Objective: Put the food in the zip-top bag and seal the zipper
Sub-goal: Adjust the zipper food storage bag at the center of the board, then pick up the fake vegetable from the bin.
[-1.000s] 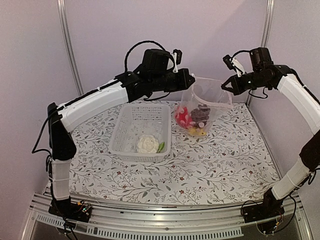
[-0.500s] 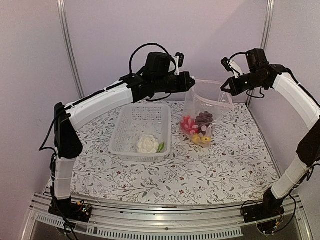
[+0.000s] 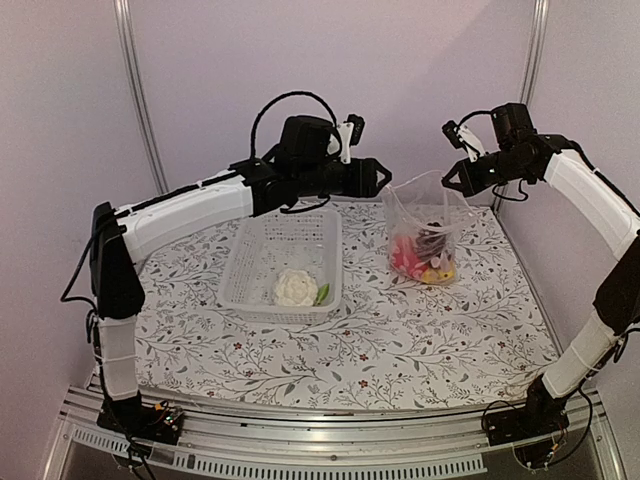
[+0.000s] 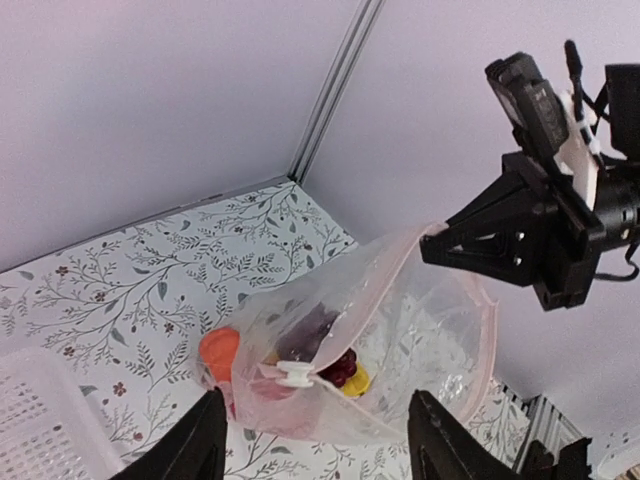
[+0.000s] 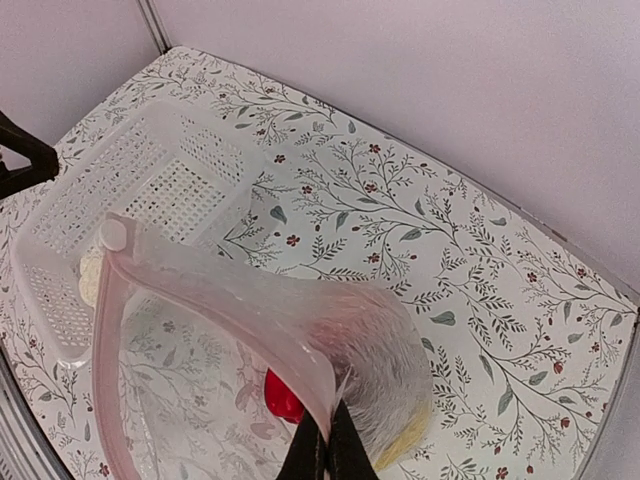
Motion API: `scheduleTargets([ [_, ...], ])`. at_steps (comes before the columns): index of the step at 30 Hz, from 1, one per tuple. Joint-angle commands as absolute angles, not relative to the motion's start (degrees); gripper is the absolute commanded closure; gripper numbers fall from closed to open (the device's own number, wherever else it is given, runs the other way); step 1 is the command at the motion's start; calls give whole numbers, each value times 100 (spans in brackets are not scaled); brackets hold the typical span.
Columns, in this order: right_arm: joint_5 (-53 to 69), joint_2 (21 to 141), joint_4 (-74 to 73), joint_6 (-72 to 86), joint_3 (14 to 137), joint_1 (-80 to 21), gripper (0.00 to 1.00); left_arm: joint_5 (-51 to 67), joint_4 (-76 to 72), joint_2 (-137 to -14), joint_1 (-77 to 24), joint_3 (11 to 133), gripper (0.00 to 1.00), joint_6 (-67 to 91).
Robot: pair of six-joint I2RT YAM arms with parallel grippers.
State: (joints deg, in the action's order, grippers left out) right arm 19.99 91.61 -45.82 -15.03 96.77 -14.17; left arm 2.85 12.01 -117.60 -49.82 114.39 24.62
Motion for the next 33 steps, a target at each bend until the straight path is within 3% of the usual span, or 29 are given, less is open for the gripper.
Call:
scheduleTargets([
  [1,2293,8962,-4345,-1558,9524,-1389,100,-544,270,-10443,-4877,9745,30,2069],
  [5,2479,8831,-4309,-1595,9379,-1389,100,-1108,-818,-9264,-4400,7627,9,2486],
  [11,2799,8680,-4280,-1634,9228,-1391,100,-1672,224,-8523,-4044,6647,7,2147],
  [23,2918,8478,-4256,-1659,8990,-1389,100,-765,1997,-8618,-4016,6562,13,1453],
  [27,2934,8460,-4255,-1670,8952,-1389,100,-399,2567,-9091,-4008,6819,10,1642],
  [29,2952,8470,-4259,-1670,8940,-1389,100,-348,2765,-9297,-4019,6907,1,1763],
  [33,2973,8448,-4263,-1683,8915,-1389,100,-184,2618,-9414,-4024,6803,0,1902],
])
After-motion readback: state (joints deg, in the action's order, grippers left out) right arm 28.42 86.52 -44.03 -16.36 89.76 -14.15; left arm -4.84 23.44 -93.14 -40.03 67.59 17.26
